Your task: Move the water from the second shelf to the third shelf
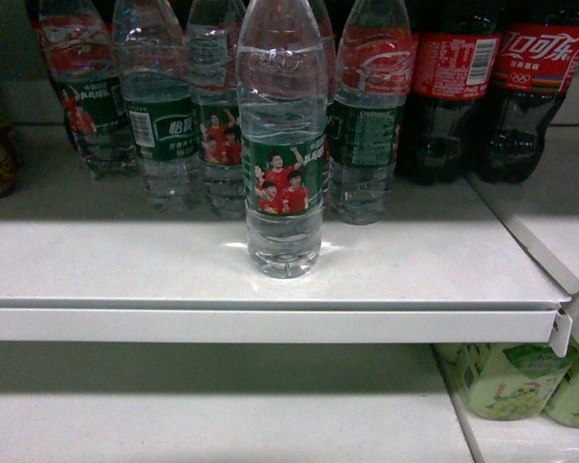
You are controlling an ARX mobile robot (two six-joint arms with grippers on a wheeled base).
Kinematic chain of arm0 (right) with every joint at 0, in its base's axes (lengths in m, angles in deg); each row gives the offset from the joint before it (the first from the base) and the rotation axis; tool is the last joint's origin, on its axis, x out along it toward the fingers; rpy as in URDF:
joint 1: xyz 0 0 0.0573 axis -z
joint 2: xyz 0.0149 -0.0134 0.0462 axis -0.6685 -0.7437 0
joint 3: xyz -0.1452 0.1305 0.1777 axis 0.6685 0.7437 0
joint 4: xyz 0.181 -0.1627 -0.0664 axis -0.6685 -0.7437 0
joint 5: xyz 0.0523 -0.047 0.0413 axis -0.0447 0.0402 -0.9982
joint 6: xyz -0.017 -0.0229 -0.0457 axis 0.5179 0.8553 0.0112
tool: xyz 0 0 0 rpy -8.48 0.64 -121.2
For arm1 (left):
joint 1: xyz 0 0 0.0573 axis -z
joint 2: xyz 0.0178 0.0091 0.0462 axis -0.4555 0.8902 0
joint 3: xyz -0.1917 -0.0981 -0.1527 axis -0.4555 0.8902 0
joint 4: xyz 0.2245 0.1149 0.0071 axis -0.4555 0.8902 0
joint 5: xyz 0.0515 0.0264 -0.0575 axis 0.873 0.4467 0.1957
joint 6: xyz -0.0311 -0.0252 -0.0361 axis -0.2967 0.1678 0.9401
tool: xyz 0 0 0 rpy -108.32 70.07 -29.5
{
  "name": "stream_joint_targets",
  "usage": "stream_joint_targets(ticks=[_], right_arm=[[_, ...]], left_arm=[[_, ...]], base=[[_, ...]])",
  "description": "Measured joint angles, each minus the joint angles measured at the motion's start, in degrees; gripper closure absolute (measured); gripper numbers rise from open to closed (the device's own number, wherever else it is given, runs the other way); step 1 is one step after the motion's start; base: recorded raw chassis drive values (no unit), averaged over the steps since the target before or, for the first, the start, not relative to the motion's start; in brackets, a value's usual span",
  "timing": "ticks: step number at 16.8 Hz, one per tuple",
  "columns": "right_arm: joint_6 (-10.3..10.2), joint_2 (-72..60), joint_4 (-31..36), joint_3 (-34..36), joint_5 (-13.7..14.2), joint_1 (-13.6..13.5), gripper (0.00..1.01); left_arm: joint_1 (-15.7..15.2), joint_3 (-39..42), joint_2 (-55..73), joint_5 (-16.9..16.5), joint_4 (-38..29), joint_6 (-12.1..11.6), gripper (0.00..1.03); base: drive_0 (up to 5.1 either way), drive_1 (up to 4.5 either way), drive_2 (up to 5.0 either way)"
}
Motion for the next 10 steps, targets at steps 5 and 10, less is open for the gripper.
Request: stream_joint_targets(ticks=[5,10], right_arm=[[0.00,0.00,0.00,0.02,0.00,0.00,0.03],[0.00,0.00,0.00,0.00,0.00,0.00,0.03]], left_arm=[[0.00,0.00,0.00,0.00,0.00,0.00,0.05],[0.00,0.00,0.00,0.00,0.00,0.00,0.05]], base=[[0.0,0.00,0.0],[0.0,0.00,0.0]])
